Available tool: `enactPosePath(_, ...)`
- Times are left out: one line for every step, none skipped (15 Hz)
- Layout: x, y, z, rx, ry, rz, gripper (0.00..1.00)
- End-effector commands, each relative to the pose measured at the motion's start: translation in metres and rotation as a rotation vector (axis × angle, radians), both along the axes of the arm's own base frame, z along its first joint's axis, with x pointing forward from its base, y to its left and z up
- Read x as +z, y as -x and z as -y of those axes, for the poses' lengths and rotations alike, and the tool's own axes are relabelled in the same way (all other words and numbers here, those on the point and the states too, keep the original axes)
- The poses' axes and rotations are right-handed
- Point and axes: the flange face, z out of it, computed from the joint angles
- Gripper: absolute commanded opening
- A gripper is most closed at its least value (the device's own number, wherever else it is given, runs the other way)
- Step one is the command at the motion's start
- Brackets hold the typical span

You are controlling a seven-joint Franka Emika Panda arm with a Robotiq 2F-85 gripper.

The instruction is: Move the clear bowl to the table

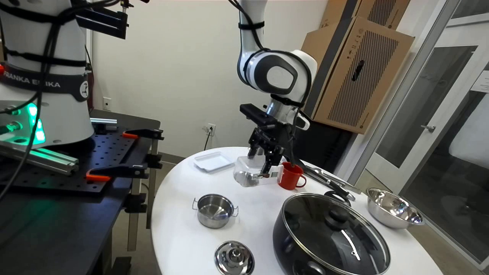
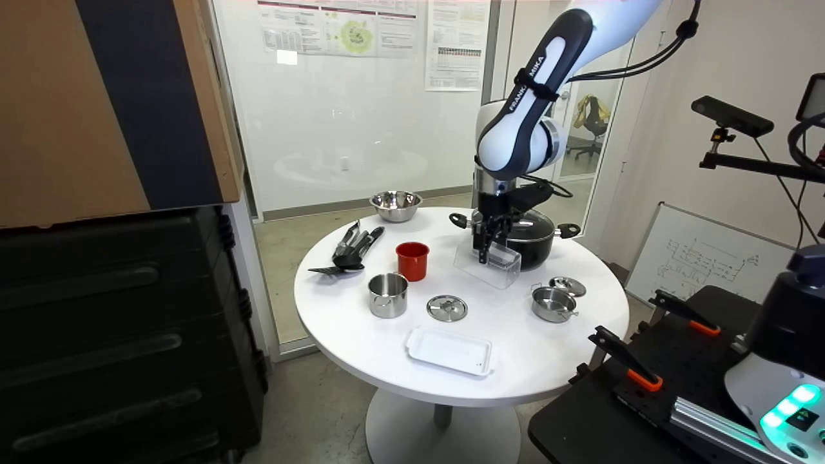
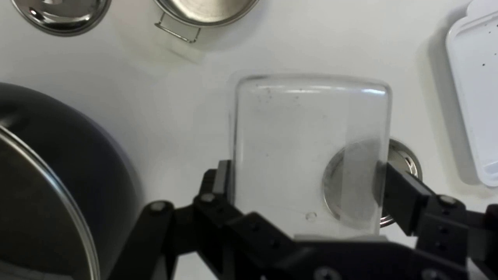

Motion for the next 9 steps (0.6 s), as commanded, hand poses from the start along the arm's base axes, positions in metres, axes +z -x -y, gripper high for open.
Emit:
enactPosePath(-0.021, -0.027, -0.001, -0.052, 0.027, -0.041, 0.65)
enactPosePath(-0.026, -0.032, 0.000, -0.063, 0.030, -0.051, 0.65)
enactPosePath(-0.031, -0.036, 0.000, -0.073, 0.033, -0.058, 0.65)
enactPosePath(-0.036, -0.039, 0.001, -0.082, 0.039, -0.067, 0.65)
enactPosePath(-0.041, -0.042, 0.002, -0.092, 0.045, -0.076, 0.65)
enactPosePath(-0.046, -0.045, 0.003, -0.099, 0.047, -0.084, 0.65)
enactPosePath(-0.050, -0.047, 0.004, -0.107, 0.051, -0.093, 0.65)
enactPosePath(-0.055, -0.049, 0.004, -0.113, 0.054, -0.100, 0.65)
enactPosePath(-0.059, -0.051, 0.005, -0.117, 0.058, -0.108, 0.65)
